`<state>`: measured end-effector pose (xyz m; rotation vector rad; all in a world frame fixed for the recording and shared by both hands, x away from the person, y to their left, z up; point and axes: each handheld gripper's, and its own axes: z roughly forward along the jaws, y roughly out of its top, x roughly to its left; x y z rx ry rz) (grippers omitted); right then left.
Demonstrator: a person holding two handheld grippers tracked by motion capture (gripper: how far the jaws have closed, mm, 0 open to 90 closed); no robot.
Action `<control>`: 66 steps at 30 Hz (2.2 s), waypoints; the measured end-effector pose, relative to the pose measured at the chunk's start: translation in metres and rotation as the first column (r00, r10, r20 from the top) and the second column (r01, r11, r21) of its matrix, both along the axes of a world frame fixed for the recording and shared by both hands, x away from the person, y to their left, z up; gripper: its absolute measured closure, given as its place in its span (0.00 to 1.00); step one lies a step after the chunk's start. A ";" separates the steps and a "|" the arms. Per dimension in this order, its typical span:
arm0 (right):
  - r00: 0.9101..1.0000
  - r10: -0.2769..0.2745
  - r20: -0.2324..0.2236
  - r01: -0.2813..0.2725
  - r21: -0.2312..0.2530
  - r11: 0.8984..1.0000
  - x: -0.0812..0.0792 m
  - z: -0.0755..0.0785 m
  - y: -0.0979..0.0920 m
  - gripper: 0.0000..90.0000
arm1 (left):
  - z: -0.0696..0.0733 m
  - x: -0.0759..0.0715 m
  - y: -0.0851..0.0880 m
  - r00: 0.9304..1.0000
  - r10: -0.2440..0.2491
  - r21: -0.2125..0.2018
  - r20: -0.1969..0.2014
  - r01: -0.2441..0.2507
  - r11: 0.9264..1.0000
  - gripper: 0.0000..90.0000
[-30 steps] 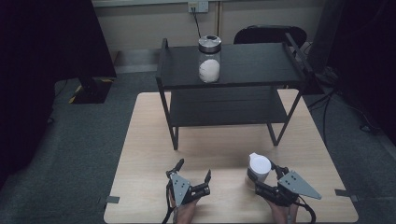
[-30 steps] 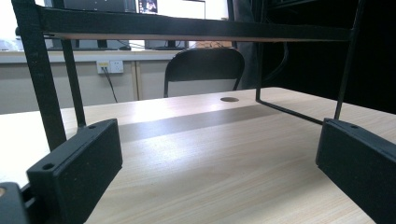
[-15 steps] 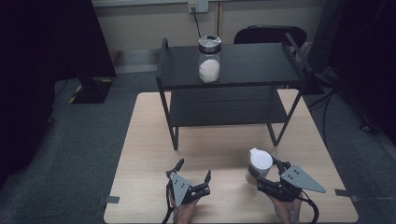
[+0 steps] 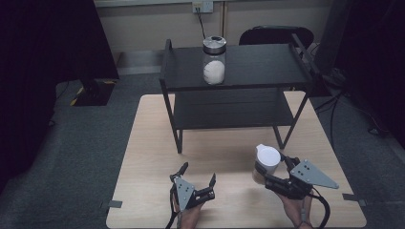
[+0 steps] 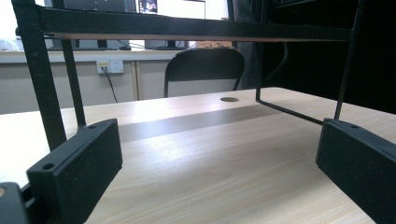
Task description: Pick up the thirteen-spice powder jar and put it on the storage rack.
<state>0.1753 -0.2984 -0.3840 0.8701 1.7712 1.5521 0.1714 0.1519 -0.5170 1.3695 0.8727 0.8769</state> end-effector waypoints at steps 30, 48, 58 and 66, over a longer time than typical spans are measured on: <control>0.999 0.030 0.039 -0.031 0.042 0.999 0.024 0.059 -0.004 0.34 | 0.000 0.000 0.000 1.000 0.000 0.000 0.000 0.000 1.000 0.00; 0.998 0.039 0.053 -0.041 0.036 0.999 0.050 0.118 -0.003 0.34 | 0.000 0.000 0.000 1.000 0.000 0.000 0.000 0.000 1.000 0.00; 0.998 0.043 0.055 -0.045 0.049 0.998 0.070 0.145 -0.004 0.34 | 0.000 0.000 0.000 1.000 0.000 0.000 0.000 0.000 1.000 0.00; 0.999 0.025 0.036 -0.028 0.069 0.997 0.080 0.171 0.002 0.34 | 0.000 0.000 0.000 1.000 0.000 0.000 0.000 0.000 1.000 0.00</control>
